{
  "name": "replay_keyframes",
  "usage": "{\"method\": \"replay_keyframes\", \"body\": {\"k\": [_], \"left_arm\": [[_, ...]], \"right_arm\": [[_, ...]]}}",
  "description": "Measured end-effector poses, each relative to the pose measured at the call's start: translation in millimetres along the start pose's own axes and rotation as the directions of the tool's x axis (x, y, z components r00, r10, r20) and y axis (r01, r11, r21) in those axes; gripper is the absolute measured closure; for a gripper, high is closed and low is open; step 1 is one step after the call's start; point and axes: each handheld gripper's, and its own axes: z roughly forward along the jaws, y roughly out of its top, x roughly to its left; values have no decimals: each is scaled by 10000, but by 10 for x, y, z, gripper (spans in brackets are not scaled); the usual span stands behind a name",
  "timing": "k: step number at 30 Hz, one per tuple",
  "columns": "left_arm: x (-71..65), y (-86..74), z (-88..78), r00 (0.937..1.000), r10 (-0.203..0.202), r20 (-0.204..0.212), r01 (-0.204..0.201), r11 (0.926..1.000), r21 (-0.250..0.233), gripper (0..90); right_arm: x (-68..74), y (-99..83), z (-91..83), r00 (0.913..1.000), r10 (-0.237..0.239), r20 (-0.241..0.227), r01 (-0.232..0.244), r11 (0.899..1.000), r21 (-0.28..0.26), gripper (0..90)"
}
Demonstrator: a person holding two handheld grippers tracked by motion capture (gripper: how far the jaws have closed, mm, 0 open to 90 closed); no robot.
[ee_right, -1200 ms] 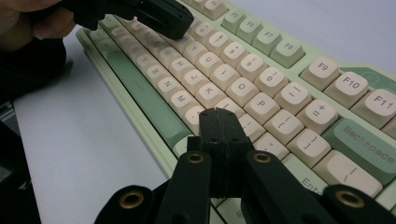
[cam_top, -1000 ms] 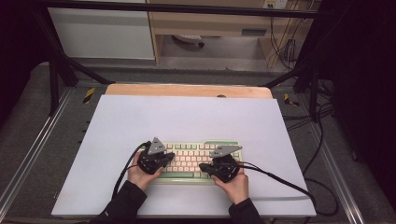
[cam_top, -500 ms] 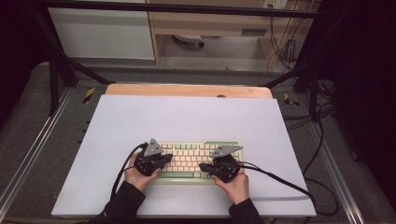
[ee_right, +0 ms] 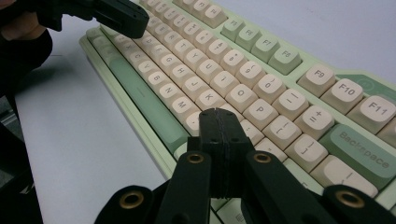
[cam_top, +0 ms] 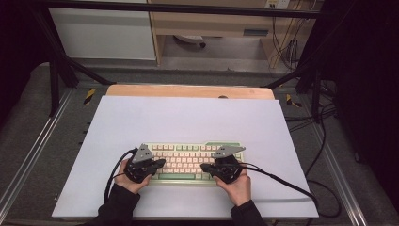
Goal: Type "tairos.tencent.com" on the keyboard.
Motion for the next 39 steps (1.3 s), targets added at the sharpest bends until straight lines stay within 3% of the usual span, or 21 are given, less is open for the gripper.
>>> {"method": "replay_keyframes", "body": {"k": [16, 32, 39], "left_arm": [[103, -207, -260, 9995, -314, -99, 313, 9994, -150, 899], [157, -217, -267, 9987, -512, -49, 510, 9983, -276, 898], [149, -214, -255, 9987, -508, -23, 508, 9983, -277, 898]], "right_arm": [[-11, -23, 135, 9997, 172, -151, -170, 9998, 123, 900], [-20, -65, 231, 9999, 111, -51, -109, 9992, 378, 900], [-16, -52, 200, 9999, 114, -101, -112, 9997, 203, 900]]}}
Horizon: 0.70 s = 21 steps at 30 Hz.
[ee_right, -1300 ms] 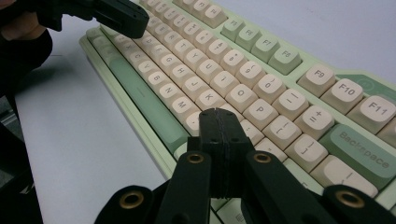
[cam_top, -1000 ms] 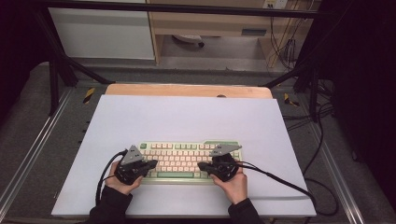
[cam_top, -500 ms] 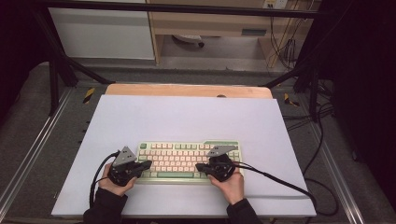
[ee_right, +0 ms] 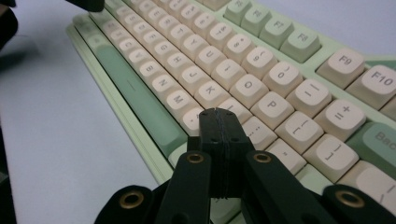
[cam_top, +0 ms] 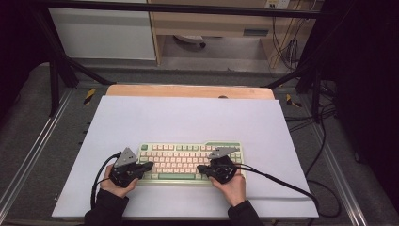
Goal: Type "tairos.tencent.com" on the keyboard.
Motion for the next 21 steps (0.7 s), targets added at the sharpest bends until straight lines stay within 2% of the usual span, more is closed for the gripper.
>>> {"method": "replay_keyframes", "body": {"k": [4, 10, 14, 21], "left_arm": [[-25, 25, 13, 9999, 111, 12, -111, 9999, -20, 898], [-69, 49, 55, 9998, 177, 53, -177, 9998, 24, 899], [-102, 68, 84, 9997, 159, 195, -160, 9999, 6, 899], [-192, 110, 193, 9986, 380, 355, -385, 9992, 145, 899]], "right_arm": [[-2, 18, -78, 9997, -146, 199, 148, 9999, -82, 900], [-21, 51, -176, 9996, -160, 222, 166, 9994, -297, 900], [-43, 52, -195, 9997, -55, 221, 63, 9994, -347, 900], [-50, 40, -181, 9999, -20, 146, 24, 9996, -286, 900]]}}
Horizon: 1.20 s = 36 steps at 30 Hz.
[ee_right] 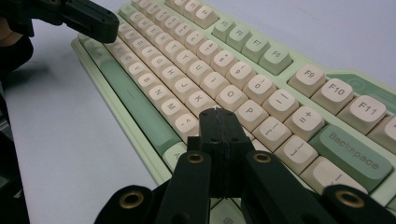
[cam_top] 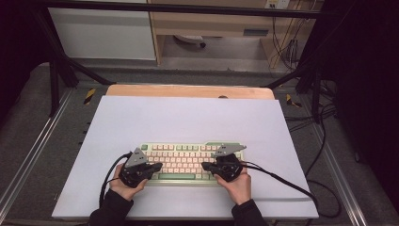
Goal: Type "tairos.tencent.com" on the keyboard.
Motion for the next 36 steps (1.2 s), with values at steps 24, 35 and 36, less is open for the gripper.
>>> {"method": "replay_keyframes", "body": {"k": [24, 35, 36], "left_arm": [[-51, -29, 141, 9997, 175, 143, -180, 9992, 367, 899], [-30, -33, -6, 9999, 117, 90, -118, 9999, 48, 899], [-23, -35, -24, 9999, 102, 79, -102, 9999, 13, 899]], "right_arm": [[8, 0, -9, 10000, 10, -55, -10, 10000, 10, 900], [14, -1, -16, 10000, -22, -89, 22, 10000, -16, 900], [13, 0, -17, 10000, -42, -89, 42, 10000, -20, 900]]}}
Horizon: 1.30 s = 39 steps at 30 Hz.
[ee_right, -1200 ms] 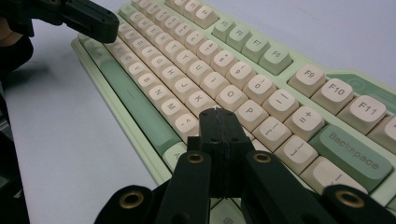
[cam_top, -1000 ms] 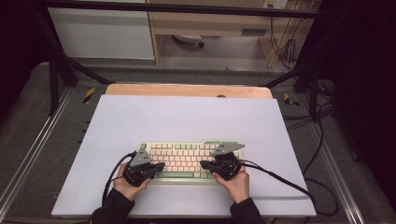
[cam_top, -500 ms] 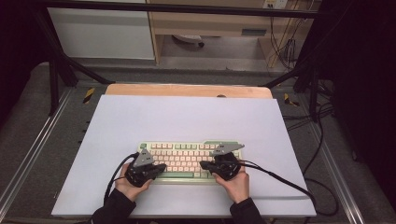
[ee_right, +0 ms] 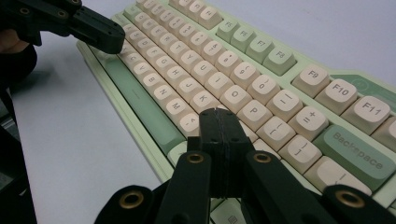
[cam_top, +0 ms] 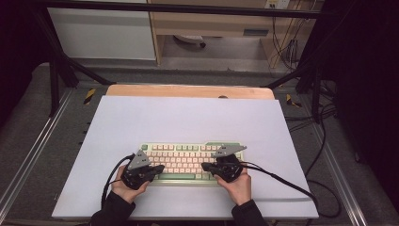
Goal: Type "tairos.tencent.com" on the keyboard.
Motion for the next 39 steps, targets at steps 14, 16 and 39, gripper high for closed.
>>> {"method": "replay_keyframes", "body": {"k": [14, 16, 39], "left_arm": [[125, -52, -185, 9991, -349, -235, 341, 9987, -367, 899], [132, -52, -197, 9990, -369, -232, 360, 9985, -404, 899], [196, -80, -215, 9984, -497, -277, 484, 9978, -456, 899]], "right_arm": [[4, 9, 25, 9997, 209, -81, -210, 9997, -82, 900], [5, 20, 20, 9998, 183, -59, -184, 9997, -132, 900], [4, 196, 263, 9985, 342, 433, -339, 9994, -88, 900]]}}
